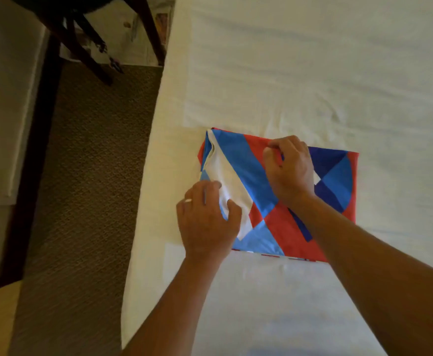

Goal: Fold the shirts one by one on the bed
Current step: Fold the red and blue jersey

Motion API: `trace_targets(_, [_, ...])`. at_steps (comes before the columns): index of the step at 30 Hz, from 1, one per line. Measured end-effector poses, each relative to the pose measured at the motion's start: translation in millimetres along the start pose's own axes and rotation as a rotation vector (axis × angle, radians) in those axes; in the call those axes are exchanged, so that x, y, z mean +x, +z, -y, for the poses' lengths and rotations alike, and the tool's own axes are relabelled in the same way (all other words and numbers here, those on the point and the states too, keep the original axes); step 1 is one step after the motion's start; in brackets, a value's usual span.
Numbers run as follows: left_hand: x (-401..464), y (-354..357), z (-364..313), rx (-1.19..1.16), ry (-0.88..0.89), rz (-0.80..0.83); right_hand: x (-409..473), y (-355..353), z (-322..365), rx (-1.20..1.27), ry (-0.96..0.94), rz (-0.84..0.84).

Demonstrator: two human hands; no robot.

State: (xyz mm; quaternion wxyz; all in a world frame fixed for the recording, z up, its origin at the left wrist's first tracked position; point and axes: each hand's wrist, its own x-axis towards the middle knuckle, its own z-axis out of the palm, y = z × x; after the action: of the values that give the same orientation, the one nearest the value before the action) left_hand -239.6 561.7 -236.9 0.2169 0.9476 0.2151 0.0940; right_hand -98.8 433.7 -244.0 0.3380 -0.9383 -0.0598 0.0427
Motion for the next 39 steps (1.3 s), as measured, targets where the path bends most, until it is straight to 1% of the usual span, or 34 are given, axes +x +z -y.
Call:
trace_targets(1, [11.4, 13.6, -10.5, 0.011, 0.093, 0.035, -8.8, -7.5, -21.1, -0.090, -0.069, -0.047])
trace_targets(2, [23.6, 22.8, -12.1, 0.052, 0.169, 0.069, -16.4, -8.7, -34.4, -0.175, -0.125, -0.047])
trace_targets(4, [43.6, 45.7, -15.0, 0.170, 0.290, 0.163, -26.1, -15.2, -58.5, -0.334, -0.173, 0.036])
trace_targets(6, [60.4, 62.1, -5.0, 0.289, 0.355, 0.255, -27.5, -20.1, -69.8, -0.449, -0.169, 0.148])
trace_targets(9, [72.3, 75.6, 17.9, 0.381, 0.339, 0.309, -24.0, -30.0, -100.4, -0.541, -0.076, 0.261])
trace_targets(12, [71.9, 75.6, 26.5, 0.388, 0.242, 0.350, -26.5, -44.4, -134.9, -0.567, 0.055, 0.260])
trace_targets(13, [69.9, 75.9, 24.5, 0.391, 0.225, 0.358, -29.0, -48.0, -142.9, -0.566, 0.072, 0.275])
trace_targets(16, [71.5, 70.8, 18.8, 0.404, 0.195, 0.364, -29.0, -50.0, -137.7, -0.581, 0.072, 0.269])
trace_targets(18, [65.3, 64.9, 9.6, 0.402, 0.177, 0.351, -38.4, -50.8, -126.7, -0.543, 0.059, 0.202])
trace_targets(19, [58.1, 61.3, 4.1, 0.385, 0.190, 0.328, -48.0, -48.0, -119.2, -0.517, 0.030, 0.167])
trace_targets(21, [30.0, 56.9, -8.0, 0.338, 0.289, 0.299, -75.4, -37.4, -106.5, -0.488, -0.074, 0.140])
trace_targets(23, [-7.3, 55.5, -9.6, 0.332, 0.372, 0.327, -103.6, -25.5, -101.2, -0.505, -0.156, 0.209])
trace_targets(25, [-31.4, 52.5, 4.0, 0.364, 0.354, 0.335, -120.5, -22.9, -110.0, -0.548, -0.171, 0.274])
trace_targets(28, [-40.0, 44.3, 28.2, 0.417, 0.381, 0.338, -128.2, -37.5, -133.7, -0.580, -0.183, 0.291])
trace_targets(30, [-35.8, 39.9, 27.7, 0.400, 0.386, 0.361, -125.9, -49.6, -143.7, -0.592, -0.235, 0.291])
trace_targets(31, [-33.7, 38.0, 23.0, 0.376, 0.355, 0.356, -123.9, -53.9, -145.1, -0.579, -0.249, 0.279])
trace_targets(34, [-11.1, 36.6, 2.7, 0.311, 0.260, 0.247, -98.6, -61.1, -136.8, -0.462, -0.281, 0.135])
trace_targets(36, [15.0, 38.3, -6.4, 0.275, 0.256, 0.167, -71.8, -62.9, -130.3, -0.417, -0.256, 0.076])
trace_targets(37, [31.1, 38.9, -9.6, 0.272, 0.268, 0.155, -56.6, -64.5, -127.6, -0.421, -0.229, 0.073])
trace_targets(39, [65.2, 40.6, -14.8, 0.300, 0.303, 0.200, -25.7, -70.6, -125.3, -0.474, -0.180, 0.125])
